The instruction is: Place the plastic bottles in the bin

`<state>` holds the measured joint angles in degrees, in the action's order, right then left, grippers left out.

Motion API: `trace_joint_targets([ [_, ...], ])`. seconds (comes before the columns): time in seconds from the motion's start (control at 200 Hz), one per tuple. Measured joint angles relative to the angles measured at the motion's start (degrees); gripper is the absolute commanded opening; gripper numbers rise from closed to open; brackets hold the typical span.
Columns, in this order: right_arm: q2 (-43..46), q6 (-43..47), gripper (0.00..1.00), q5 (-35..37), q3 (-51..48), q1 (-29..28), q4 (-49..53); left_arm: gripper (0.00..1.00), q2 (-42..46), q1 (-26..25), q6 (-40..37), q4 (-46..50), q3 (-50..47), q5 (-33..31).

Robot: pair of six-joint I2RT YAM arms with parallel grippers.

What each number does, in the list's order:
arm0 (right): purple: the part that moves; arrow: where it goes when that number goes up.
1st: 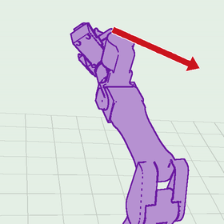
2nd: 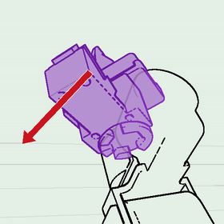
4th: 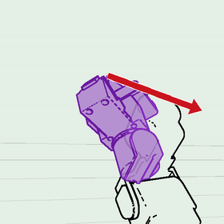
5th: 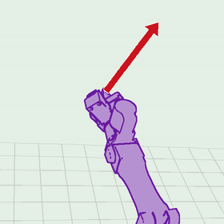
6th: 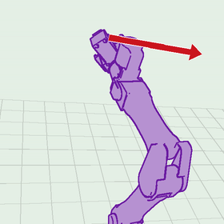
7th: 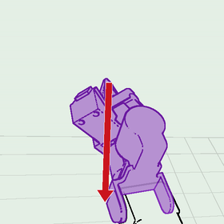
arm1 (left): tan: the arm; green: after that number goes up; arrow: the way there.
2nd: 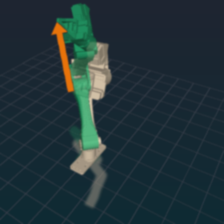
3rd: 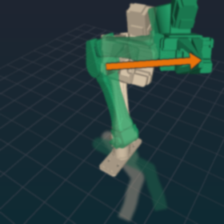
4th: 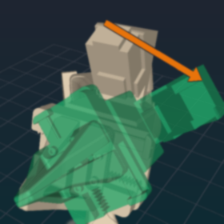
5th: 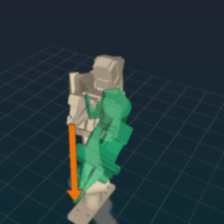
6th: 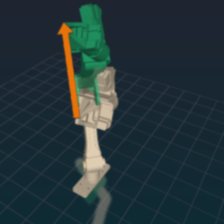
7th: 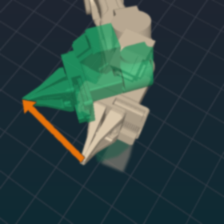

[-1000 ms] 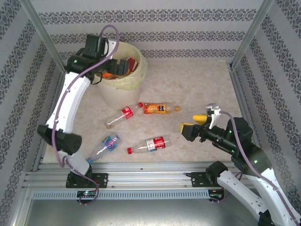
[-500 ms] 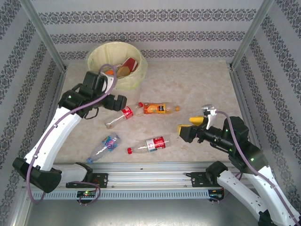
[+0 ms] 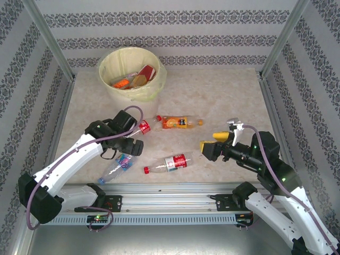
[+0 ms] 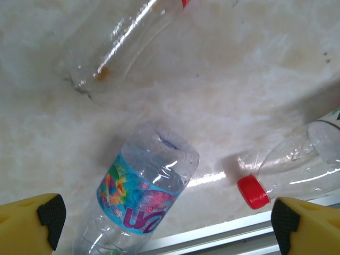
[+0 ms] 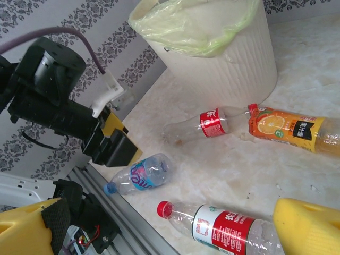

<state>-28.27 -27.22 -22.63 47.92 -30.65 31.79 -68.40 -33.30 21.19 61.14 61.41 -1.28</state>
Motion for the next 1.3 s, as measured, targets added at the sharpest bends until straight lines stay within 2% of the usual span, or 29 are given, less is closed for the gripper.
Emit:
trace_joint_targets([
  [0.17, 0.04, -0.02, 0.98, 0.00, -0.22, 0.00, -0.31, 1.00, -5.07, -0.81, 3.82, 0.17, -1.51, -0.50],
  [0.475, 0.81, -0.02, 0.98, 0.02, -0.63, 0.00, -0.31, 1.00, -7.78, -1.22, 9.09, 0.09, -7.50, -0.85],
  [0.904, 0.74, -0.02, 0.98, 0.04, -1.22, 0.00, -0.28, 0.99, -12.44, -1.25, 12.13, -2.45, -12.50, -0.28],
  [1.099, 0.74, -0.02, 0.98, 0.07, -1.33, 0.00, -0.28, 0.92, -13.55, -1.25, 13.60, -5.09, -14.21, 1.27],
  [1.299, 0.74, -0.02, 0.98, 0.09, -1.38, 0.00, -0.31, 0.72, -13.60, -1.25, 14.84, -6.51, -15.21, 2.71],
])
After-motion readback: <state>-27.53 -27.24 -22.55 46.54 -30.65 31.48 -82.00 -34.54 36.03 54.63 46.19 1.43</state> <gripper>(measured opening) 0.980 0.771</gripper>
